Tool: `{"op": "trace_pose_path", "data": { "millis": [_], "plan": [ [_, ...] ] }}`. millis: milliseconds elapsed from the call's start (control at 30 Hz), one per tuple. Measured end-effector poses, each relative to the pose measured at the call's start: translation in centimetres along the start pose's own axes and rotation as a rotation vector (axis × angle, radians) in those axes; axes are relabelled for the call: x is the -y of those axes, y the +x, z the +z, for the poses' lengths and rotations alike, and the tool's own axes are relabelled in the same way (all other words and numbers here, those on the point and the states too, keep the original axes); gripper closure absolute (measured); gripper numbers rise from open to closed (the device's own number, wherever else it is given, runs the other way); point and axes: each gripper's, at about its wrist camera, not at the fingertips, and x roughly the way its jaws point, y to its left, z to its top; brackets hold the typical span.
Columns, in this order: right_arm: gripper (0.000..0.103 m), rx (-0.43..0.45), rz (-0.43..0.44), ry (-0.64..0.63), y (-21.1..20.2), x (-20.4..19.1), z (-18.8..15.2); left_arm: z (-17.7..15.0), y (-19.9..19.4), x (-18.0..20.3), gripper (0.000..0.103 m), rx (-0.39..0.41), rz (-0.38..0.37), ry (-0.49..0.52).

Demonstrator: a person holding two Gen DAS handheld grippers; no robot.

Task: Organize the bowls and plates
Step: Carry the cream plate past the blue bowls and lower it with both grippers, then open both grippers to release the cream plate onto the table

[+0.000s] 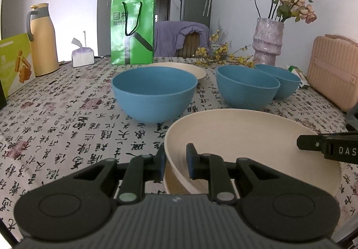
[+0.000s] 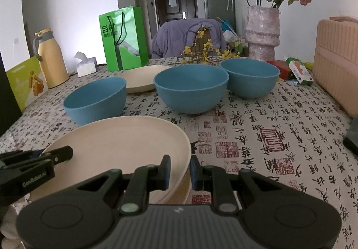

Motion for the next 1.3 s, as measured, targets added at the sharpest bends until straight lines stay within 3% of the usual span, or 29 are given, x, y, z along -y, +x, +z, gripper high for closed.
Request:
{"op": "trace_pose_path", "data": {
  "millis": [800, 1300],
  "plan": [
    [0.085, 0.024, -0.092, -0.148, 1.3, -2.0, -1.7, -1.4, 1.4, 0.8, 0.083, -0.014, 0.054, 0.084],
    [0.084, 0.03, -0.102, -0.177, 1.8, -2.1, -2.4, -1.7, 1.6, 1.1, 0.083, -0.012, 0.069, 0.106]
  ]
}}
